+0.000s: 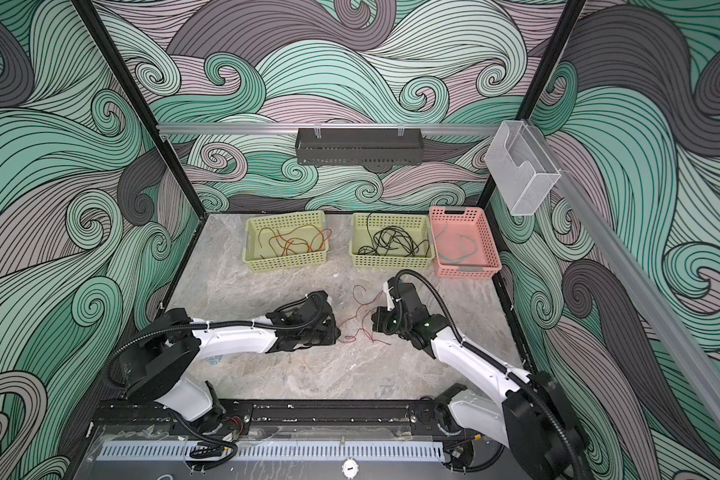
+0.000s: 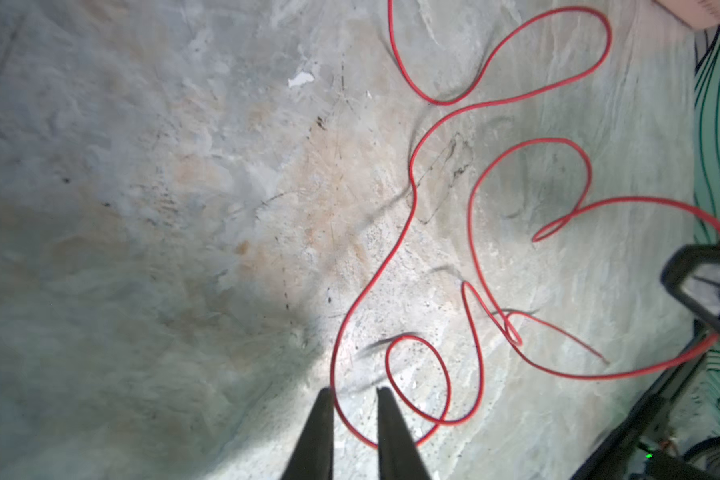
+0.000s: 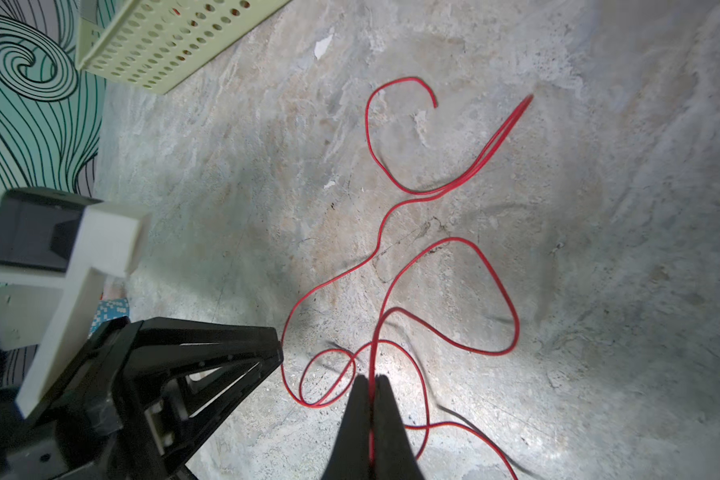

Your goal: Untangle the cables

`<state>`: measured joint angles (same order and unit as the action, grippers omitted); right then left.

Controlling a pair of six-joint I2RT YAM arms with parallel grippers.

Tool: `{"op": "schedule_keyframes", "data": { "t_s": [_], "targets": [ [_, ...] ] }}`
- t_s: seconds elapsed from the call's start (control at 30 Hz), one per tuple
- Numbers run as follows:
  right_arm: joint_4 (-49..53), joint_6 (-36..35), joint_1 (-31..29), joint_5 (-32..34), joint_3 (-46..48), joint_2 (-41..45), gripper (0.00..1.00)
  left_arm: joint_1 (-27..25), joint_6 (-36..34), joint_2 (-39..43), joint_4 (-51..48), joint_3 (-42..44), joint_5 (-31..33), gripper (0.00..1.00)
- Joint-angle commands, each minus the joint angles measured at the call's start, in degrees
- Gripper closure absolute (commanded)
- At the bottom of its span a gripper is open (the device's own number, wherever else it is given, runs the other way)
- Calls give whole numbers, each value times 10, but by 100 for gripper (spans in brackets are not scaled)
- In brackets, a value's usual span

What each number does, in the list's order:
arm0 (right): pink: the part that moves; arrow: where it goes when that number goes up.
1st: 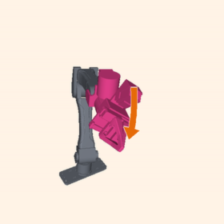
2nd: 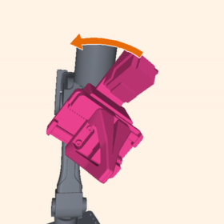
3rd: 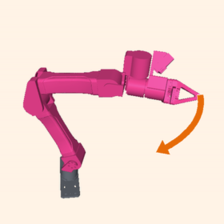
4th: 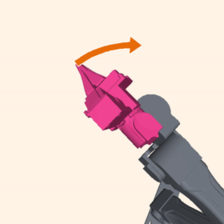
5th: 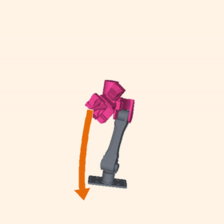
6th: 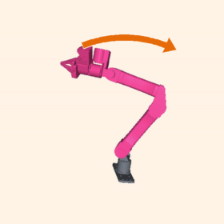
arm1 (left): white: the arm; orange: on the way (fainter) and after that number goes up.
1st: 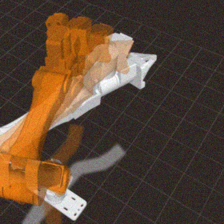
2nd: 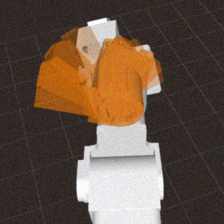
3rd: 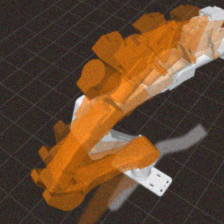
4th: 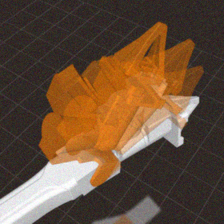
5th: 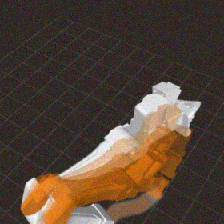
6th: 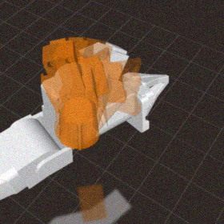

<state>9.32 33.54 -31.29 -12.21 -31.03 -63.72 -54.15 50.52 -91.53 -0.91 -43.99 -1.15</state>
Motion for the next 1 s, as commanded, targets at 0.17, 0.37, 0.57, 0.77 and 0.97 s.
{"op": "schedule_keyframes", "data": {
  "t_s": [0.17,0.37,0.57,0.77,0.97],
  "targets": [
    [36,-21,-3,25,-8,48,100,-3,-22,47,-61,-23,20,100],
    [55,-32,-3,30,-33,75,100,-5,-31,78,-84,-21,39,100],
    [93,-60,-25,48,-100,111,100,-5,-46,132,-102,-11,65,100],
    [115,-94,-74,79,-203,120,100,-5,-65,216,-103,17,93,100],
    [122,-130,-134,111,-296,96,100,-5,-79,309,-113,42,113,81]
  ]
}}
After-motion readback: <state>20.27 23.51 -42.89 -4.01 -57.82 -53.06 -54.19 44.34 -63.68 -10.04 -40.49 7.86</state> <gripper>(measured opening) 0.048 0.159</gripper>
